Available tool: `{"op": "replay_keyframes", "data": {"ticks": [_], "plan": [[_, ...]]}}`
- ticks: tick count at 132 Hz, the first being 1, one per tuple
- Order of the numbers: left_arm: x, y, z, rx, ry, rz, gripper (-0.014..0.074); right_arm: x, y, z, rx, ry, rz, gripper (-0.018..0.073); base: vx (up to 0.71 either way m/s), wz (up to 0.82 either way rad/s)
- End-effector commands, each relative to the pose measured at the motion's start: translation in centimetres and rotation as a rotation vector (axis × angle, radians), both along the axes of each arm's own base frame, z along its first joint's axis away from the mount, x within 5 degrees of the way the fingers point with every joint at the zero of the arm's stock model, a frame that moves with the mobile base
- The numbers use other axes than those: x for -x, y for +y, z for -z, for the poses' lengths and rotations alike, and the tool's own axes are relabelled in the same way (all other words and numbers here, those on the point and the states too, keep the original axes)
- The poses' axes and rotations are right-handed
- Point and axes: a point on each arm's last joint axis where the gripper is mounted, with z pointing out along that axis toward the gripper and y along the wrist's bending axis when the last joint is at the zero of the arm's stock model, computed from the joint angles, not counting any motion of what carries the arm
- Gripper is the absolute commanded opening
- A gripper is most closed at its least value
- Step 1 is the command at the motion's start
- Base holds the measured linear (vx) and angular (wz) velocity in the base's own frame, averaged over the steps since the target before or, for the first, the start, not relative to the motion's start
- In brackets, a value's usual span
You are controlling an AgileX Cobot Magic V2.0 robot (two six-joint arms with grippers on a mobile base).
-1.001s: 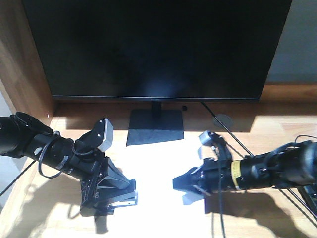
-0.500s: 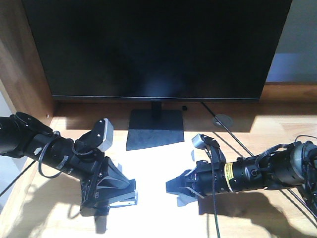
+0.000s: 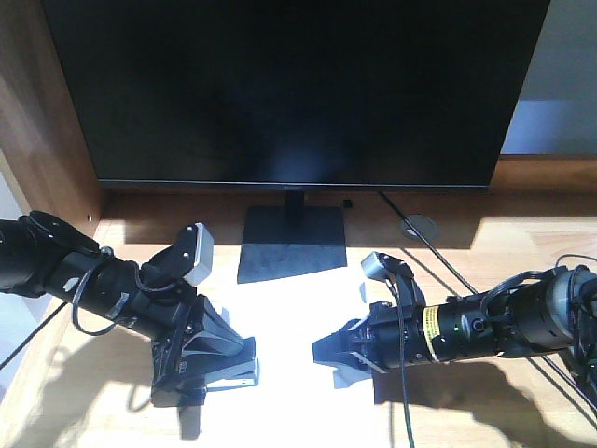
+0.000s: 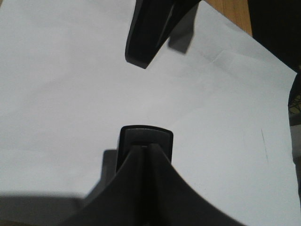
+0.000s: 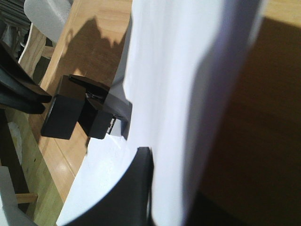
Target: Grab stapler and paper to desk for stapling
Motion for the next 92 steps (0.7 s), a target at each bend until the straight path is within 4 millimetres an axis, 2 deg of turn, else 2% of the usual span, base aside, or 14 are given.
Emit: {"op": "replay_keyframes", "data": {"ticks": [1, 49, 92], "plan": [[-0.1, -0.5, -2.1, 0.069, -0.033, 0.0, -0.0006, -0.5, 0.4, -1.9, -0.075, -0.05, -0.005, -0.0003, 0.0, 0.0], [-0.1, -0.5, -2.1, 0.074, -0.027, 0.002, -0.0006, -0.5, 0.4, -1.9, -0.075, -0.05, -0.005, -0.0003, 0.0, 0.0], [-0.7, -0.5, 0.6, 0.034, 0.009, -0.005, -0.0006, -0.5, 0.4, -2.0, -0.077, -0.05, -0.001, -0.0003, 0.0, 0.0]]}}
